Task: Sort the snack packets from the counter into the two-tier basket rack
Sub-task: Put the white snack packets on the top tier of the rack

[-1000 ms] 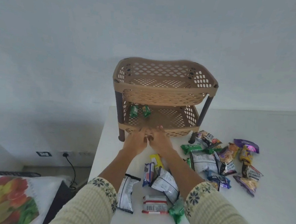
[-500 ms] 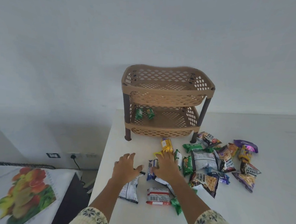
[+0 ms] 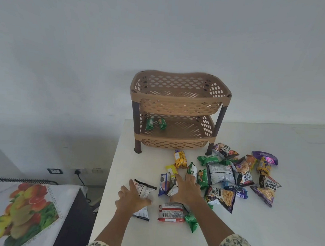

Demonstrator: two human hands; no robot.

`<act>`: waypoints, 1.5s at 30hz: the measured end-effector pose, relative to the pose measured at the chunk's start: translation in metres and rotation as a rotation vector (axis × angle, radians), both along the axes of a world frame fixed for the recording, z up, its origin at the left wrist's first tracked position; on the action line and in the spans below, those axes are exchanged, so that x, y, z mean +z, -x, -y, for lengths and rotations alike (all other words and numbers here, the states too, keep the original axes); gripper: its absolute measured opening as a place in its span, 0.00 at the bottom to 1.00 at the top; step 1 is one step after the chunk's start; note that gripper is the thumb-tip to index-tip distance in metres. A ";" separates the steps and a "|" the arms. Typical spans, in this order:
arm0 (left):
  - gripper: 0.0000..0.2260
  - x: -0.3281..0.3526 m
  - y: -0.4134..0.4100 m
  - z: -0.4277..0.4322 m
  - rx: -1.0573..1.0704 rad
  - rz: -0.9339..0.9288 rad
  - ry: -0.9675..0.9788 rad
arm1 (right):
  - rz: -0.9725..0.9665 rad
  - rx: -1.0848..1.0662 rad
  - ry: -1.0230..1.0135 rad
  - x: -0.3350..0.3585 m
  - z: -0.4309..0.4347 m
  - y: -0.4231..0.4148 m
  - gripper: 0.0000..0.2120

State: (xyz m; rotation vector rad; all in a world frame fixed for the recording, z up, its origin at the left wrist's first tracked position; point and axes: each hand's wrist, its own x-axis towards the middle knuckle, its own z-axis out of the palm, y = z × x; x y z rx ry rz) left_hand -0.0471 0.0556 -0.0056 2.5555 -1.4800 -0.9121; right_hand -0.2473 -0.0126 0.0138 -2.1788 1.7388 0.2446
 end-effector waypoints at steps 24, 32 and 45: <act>0.34 0.070 0.016 0.054 0.168 -0.118 0.645 | 0.519 -0.144 0.321 0.069 0.030 -0.016 0.15; 0.36 0.139 0.006 0.099 0.104 -0.168 0.938 | 0.749 -0.161 0.510 0.128 0.064 -0.037 0.15; 0.33 0.246 -0.032 0.183 0.038 -0.185 1.149 | 0.881 -0.132 0.745 0.234 0.135 -0.064 0.19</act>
